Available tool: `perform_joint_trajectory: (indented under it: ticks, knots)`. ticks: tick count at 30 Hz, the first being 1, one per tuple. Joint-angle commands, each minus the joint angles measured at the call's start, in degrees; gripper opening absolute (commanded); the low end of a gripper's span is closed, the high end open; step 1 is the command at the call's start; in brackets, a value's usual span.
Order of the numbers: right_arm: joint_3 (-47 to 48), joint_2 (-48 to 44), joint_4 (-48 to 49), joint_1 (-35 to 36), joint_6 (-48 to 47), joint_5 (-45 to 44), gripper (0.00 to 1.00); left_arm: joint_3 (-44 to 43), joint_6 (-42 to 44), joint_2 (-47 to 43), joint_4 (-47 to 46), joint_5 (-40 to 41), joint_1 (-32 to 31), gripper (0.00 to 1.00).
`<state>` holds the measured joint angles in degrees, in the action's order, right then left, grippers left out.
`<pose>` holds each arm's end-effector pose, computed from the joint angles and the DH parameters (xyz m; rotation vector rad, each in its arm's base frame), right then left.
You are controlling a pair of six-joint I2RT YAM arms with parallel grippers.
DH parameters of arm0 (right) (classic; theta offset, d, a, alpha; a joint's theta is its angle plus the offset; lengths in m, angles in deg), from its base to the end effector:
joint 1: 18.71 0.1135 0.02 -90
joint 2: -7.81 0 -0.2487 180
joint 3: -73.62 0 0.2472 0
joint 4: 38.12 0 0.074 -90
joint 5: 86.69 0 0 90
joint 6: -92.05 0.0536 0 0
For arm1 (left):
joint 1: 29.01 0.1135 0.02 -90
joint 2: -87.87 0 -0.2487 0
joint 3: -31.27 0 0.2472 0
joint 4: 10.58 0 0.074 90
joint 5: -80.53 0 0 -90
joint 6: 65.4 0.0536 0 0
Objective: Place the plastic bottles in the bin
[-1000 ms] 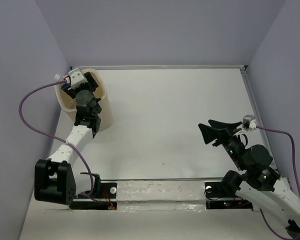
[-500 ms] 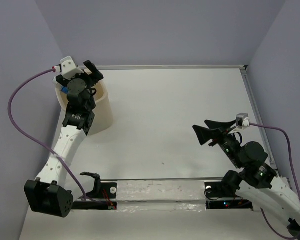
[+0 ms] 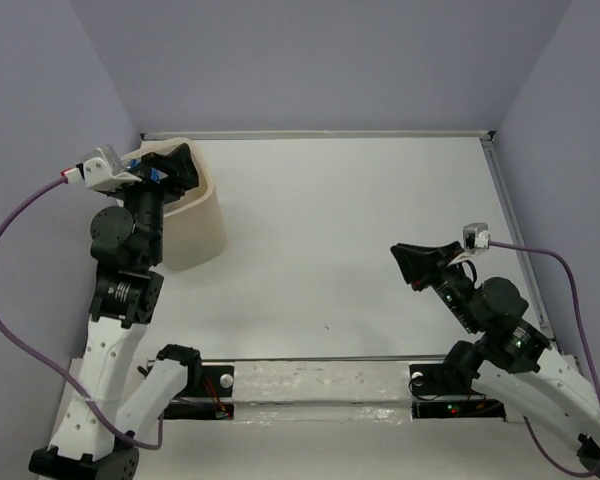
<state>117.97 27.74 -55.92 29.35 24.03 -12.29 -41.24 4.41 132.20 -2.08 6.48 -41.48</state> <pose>0.1017 0.0916 0.3150 -0.1131 1.5057 0.7942 0.1772 -0.0241 0.4463 -0.3252 1.2044 -0.3239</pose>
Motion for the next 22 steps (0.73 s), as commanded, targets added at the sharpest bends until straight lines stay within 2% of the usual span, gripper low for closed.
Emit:
perform_joint_trajectory:
  ticks: [1, 4, 6, 7, 9, 10, 12, 14, 18, 22]
  knots:
    - [4.41, 2.31, 0.5, 0.11, -2.46, -0.57, 0.11, 3.08, -2.31, -4.87, -1.93, -19.69, -3.43, 0.99]
    - [6.08, 3.54, -1.17, 0.11, -3.43, -1.37, 0.03, 8.17, -2.75, -7.59, -5.61, -28.23, -6.59, 0.99]
    - [7.39, 3.63, -2.49, 0.11, -4.66, -2.07, 0.06, 10.98, -2.32, -9.44, -7.55, -34.97, -8.97, 0.99]
    - [7.4, 3.46, -3.19, 0.11, -5.1, -2.51, 0.12, 11.78, -2.23, -9.79, -7.82, -37.02, -9.41, 0.99]
    - [9.24, 2.67, -5.82, 0.11, -5.98, -4.26, 0.35, 14.49, -2.23, -10.32, -8.87, -44.2, -10.38, 0.99]
    - [10.81, 2.32, -7.22, 0.11, -6.5, -6.1, 0.64, 15.47, -2.31, -10.5, -9.92, -46.25, -10.73, 0.99]
    - [11.97, 0.39, -10.92, 0.11, -6.07, -9.95, 0.85, 18.46, -3.63, -10.59, -10.98, -49.94, -10.91, 0.99]
    - [12.5, -1.19, -12.86, 0.11, -5.19, -12.43, 0.93, 20.74, -3.2, -10.67, -11.42, -51.1, -11.08, 0.99]
    - [10.49, -3.93, -12.95, 0.11, -3.44, -16.91, 0.96, 22.59, -3.19, -12.34, -12.03, -51.97, -11.09, 0.99]
    - [9.16, -2.61, -12.86, 0.11, -1.59, -16.84, 0.96, 23.04, -2.93, -13.13, -12.22, -53.48, -11.08, 0.99]
